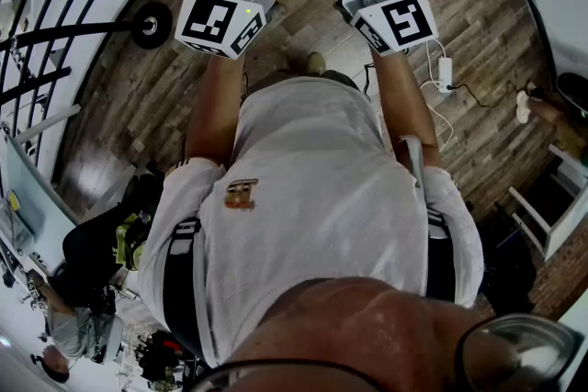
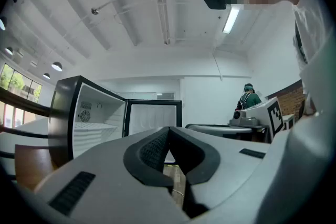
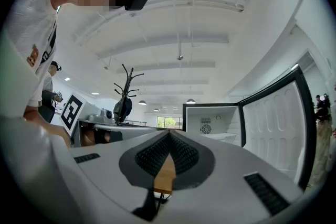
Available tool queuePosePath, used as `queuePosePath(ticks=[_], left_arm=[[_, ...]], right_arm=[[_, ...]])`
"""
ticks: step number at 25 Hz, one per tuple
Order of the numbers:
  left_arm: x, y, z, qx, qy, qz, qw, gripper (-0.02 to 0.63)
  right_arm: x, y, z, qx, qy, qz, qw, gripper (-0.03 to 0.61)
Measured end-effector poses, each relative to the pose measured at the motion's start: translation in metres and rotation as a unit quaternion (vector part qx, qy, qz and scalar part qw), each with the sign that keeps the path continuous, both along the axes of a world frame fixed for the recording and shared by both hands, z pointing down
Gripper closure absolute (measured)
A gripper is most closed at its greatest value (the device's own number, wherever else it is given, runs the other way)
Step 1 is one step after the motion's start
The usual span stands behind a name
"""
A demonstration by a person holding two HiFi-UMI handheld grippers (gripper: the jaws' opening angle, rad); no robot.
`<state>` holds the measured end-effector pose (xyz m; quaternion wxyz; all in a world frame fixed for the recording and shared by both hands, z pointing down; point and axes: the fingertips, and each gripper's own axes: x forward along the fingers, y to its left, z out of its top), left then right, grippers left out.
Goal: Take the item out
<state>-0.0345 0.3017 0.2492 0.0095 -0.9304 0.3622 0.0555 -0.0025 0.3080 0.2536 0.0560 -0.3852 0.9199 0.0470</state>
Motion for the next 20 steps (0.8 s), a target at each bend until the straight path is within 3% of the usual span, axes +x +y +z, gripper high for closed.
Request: queuePosePath(ticks=[20], left_arm=[[-0.038,-0.035,0.002,-0.001,-0.004,-0.008,1.0,0.595]], right_arm=[[-0.035,-0.031,-0.005,0.002,-0.004,0.013,1.0,0.546]])
